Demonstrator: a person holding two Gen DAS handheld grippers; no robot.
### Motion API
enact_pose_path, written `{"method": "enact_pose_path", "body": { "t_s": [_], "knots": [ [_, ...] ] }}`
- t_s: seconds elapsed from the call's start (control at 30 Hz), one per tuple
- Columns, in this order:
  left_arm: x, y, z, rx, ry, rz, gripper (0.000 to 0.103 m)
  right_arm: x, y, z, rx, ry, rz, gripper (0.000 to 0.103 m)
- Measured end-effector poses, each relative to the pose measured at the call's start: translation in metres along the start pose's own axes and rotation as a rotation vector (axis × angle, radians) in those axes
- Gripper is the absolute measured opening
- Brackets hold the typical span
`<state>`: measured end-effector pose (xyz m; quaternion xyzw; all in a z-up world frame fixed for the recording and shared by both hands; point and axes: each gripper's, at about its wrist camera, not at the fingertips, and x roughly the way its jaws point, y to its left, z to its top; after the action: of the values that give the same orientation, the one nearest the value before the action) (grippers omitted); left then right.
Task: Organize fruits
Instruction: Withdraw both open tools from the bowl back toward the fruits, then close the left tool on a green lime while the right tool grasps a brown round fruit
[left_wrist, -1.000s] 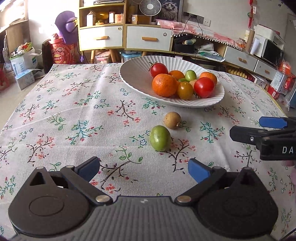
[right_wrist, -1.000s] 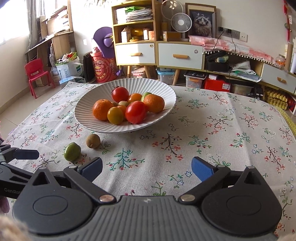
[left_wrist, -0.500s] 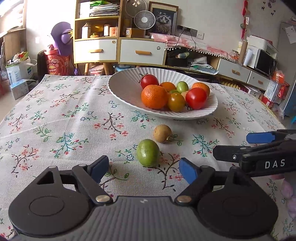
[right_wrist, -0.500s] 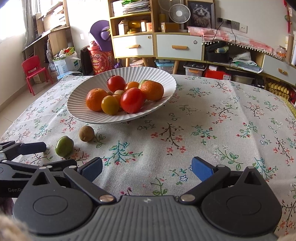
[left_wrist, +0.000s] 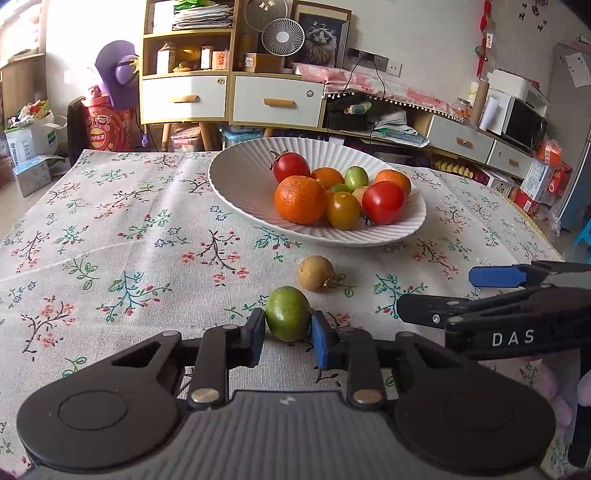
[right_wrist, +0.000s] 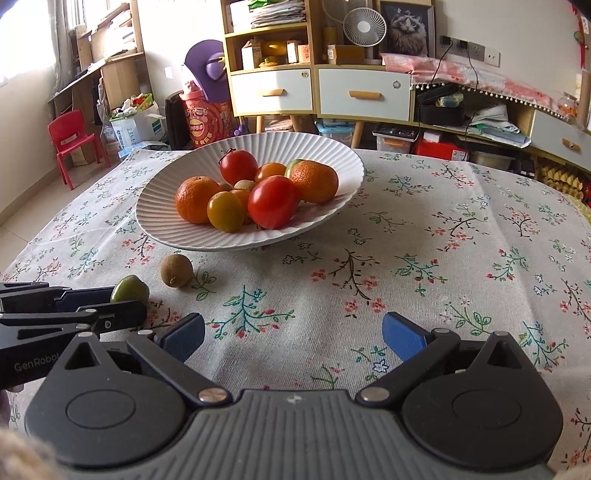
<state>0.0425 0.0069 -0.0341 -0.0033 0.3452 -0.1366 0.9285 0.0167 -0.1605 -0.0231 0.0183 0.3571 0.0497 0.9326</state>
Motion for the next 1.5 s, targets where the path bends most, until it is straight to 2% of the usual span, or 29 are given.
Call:
{"method": "enact_pose_path", "body": {
  "t_s": [0.27,0.47,0.63,0.87,0.93,1.27,1.43,1.5],
  "knots": [
    [-0.007,0.009,0.001,-0.02,0.051,0.016,0.032,0.005,0.011,0.0,-0.029,-0.02,0.049,0.1],
    [-0.012,0.023,-0.001,-0.048,0.072,0.02,0.032,0.006,0.019,0.002,-0.047,-0.037,0.073,0.09],
    [-0.016,0.033,-0.002,-0.073,0.082,0.018,0.032,0.012,0.031,0.003,-0.087,-0.034,0.097,0.076],
    [-0.019,0.039,-0.003,-0.089,0.089,0.008,0.032,0.02,0.047,0.005,-0.095,-0.062,0.093,0.063],
    [-0.018,0.04,-0.003,-0.091,0.09,0.006,0.032,0.021,0.05,0.007,-0.105,-0.063,0.096,0.054],
    [-0.018,0.038,-0.003,-0.092,0.097,-0.005,0.032,0.027,0.057,0.012,-0.135,-0.062,0.114,0.038],
    [-0.016,0.037,-0.002,-0.088,0.098,-0.007,0.032,0.028,0.059,0.014,-0.146,-0.065,0.115,0.023],
    [-0.016,0.037,-0.002,-0.087,0.096,-0.006,0.032,0.028,0.058,0.014,-0.143,-0.062,0.119,0.023]
  ]
}}
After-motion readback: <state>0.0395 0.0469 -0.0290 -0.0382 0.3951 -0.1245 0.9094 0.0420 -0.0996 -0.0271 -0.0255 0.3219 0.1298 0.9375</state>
